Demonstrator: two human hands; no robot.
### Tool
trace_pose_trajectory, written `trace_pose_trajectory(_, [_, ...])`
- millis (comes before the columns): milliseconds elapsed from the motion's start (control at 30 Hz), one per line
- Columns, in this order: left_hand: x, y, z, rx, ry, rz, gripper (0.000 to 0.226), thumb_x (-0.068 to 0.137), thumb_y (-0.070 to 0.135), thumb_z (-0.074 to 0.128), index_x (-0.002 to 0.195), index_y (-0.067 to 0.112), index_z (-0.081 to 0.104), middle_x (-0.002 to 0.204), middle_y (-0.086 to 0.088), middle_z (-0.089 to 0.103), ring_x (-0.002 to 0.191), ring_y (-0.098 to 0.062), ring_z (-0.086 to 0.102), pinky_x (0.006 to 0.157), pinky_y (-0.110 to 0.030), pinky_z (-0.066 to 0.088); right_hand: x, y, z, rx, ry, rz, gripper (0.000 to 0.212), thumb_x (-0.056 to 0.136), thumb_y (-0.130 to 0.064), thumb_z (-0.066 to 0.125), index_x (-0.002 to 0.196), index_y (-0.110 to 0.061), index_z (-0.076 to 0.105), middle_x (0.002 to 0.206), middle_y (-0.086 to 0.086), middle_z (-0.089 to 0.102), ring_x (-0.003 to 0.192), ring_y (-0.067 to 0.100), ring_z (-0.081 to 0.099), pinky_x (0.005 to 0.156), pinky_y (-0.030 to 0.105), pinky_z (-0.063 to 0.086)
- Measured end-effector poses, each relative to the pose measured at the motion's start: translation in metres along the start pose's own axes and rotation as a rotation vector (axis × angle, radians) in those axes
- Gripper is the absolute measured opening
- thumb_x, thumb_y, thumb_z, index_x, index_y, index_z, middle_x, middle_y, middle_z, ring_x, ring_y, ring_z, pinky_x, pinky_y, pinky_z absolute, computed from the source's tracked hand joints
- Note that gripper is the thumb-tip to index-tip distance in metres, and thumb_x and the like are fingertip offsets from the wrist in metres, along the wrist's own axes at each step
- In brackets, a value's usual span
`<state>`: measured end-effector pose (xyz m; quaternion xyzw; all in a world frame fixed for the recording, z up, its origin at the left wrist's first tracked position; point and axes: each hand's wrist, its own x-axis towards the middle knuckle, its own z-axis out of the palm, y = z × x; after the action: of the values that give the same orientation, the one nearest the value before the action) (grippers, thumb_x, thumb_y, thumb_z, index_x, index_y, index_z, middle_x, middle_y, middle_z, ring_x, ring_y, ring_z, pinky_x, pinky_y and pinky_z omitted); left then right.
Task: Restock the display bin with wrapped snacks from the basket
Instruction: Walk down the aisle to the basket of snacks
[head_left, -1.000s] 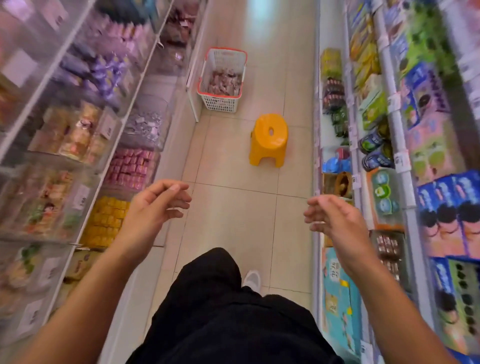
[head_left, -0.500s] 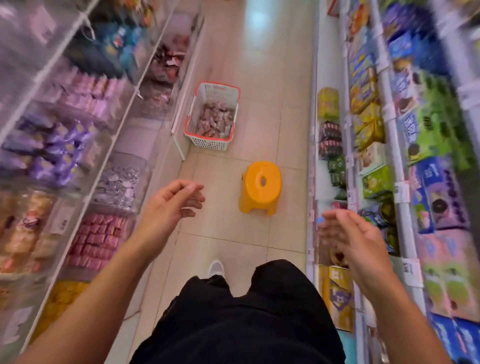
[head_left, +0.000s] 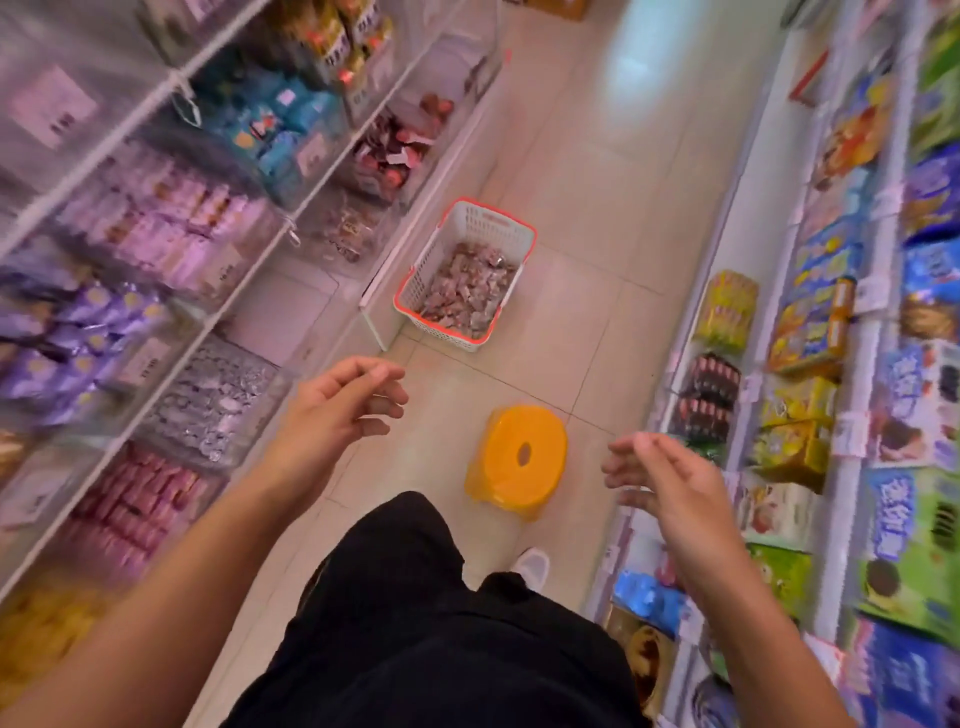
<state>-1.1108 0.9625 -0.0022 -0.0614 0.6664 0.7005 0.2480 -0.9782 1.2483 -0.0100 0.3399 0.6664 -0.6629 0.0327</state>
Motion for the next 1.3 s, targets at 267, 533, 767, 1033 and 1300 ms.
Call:
trace_pose_trajectory(267, [0.089,0.003,-0.078,-0.172,0.343,-0.045,0.025,0.100,0.018,0.048,0.093,0.020,0.072,0.083,-0.001,0.071,0.074,-0.011,0.067,0.063,-0.019,0.054,0.164,-0.075,0.102,-0.139,-0.241,0.032,0.027,0.103,-0.019,0.046,0.094,-0.005,0.068,0.075,0.005,0.070,0.068,0.016,0.063,0.061,0.025,0.049])
trace_pose_trajectory(533, [0.231,0.028,-0.128,-0.006,0.260,-0.283,0.019,0.098,0.027,0.056,0.094,0.018,0.071,0.083,-0.001,0.073,0.075,-0.012,0.067,0.075,-0.031,0.049,0.285,-0.143,0.200,-0.405,-0.334,0.009,0.022,0.101,-0.024,0.053,0.089,-0.015,0.070,0.081,0.006,0.070,0.072,0.016,0.064,0.068,0.030,0.052])
trace_pose_trajectory(767, [0.345,-0.019,-0.110,0.055,0.302,-0.454,0.016,0.097,0.025,0.056,0.091,0.017,0.069,0.081,0.000,0.072,0.074,-0.015,0.066,0.074,-0.031,0.051,0.407,-0.103,0.246,-0.734,-0.514,0.072,0.012,0.097,-0.021,0.058,0.098,-0.013,0.067,0.082,0.006,0.071,0.074,0.018,0.064,0.074,0.034,0.053])
trace_pose_trajectory(1033, [0.509,-0.273,-0.085,-0.169,0.486,-0.658,0.013,0.096,0.023,0.057,0.095,0.014,0.066,0.090,-0.009,0.070,0.074,-0.019,0.064,0.067,-0.027,0.048,0.651,0.128,0.328,-1.290,-0.783,-0.035,0.040,0.099,-0.032,0.050,0.134,-0.013,0.056,0.128,0.013,0.063,0.117,0.030,0.059,0.094,0.034,0.047])
trace_pose_trajectory(1300, [0.624,-0.481,-0.096,-0.375,0.581,-0.558,0.022,0.103,0.022,0.045,0.116,0.013,0.060,0.109,-0.010,0.063,0.083,-0.016,0.059,0.070,-0.026,0.047,0.761,0.341,0.392,-1.093,-0.798,-0.238,0.040,0.105,-0.029,0.041,0.140,-0.010,0.047,0.128,0.021,0.060,0.117,0.038,0.057,0.095,0.036,0.041])
